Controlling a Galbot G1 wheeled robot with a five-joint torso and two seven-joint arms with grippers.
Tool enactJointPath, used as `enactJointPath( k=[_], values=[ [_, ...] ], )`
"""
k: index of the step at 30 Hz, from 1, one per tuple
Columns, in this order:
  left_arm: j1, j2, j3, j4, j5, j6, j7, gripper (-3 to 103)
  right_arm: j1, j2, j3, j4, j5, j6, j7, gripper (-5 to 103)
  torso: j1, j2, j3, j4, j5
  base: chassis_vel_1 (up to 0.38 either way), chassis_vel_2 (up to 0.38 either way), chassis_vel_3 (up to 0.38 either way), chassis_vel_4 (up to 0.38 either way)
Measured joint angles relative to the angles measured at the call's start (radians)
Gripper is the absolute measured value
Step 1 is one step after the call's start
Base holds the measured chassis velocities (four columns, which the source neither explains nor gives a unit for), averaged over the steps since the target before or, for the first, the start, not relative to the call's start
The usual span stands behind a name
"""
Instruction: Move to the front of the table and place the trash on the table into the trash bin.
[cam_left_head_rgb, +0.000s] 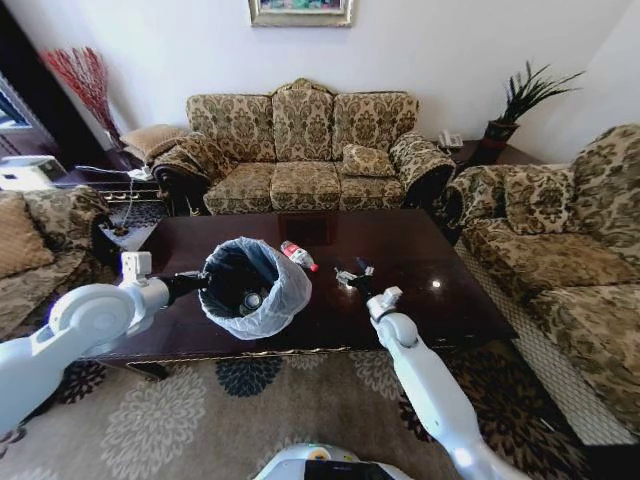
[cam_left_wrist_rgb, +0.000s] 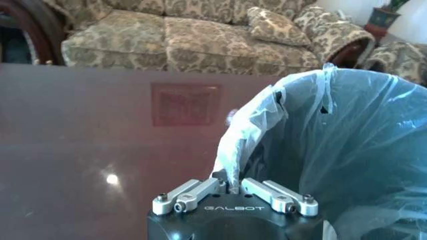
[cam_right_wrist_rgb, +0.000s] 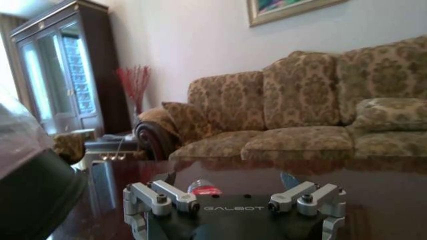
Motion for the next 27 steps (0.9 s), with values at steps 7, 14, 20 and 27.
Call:
enactJointPath(
  k=[7, 14, 20, 27],
  values=[
    [0.001, -0.005, 0.005, -0.003, 0.006, 0.001, -0.001, 0, 0.122, 0.057, -0.027, -0.201, -0.081, 0.027, -0.041, 100, 0.0, 0.0, 0.0, -0.0014, 0.0019, 0.034, 0.038, 0.004, -0.011],
    [0.0, -0.005, 0.007, 0.001, 0.007, 0.001, 0.001, 0, 0.173, 0.121, -0.032, -0.342, -0.127, 0.044, -0.038, 100, 0.0, 0.0, 0.0, -0.0019, 0.0016, -0.013, -0.03, 0.004, -0.001],
    [0.0, -0.005, 0.012, 0.003, 0.007, 0.001, 0.002, 0, 0.215, 0.179, -0.03, -0.456, -0.16, 0.059, -0.026, 100, 0.0, 0.0, 0.0, -0.0011, 0.0012, 0.0, 0.0, 0.0, 0.0],
    [0.0, -0.008, 0.014, 0.005, 0.007, 0.001, 0.004, 0, 0.261, 0.212, -0.019, -0.554, -0.179, 0.075, -0.005, 101, 0.0, 0.0, 0.0, -0.0015, 0.0016, 0.0, 0.0, 0.0, 0.0]
  ],
)
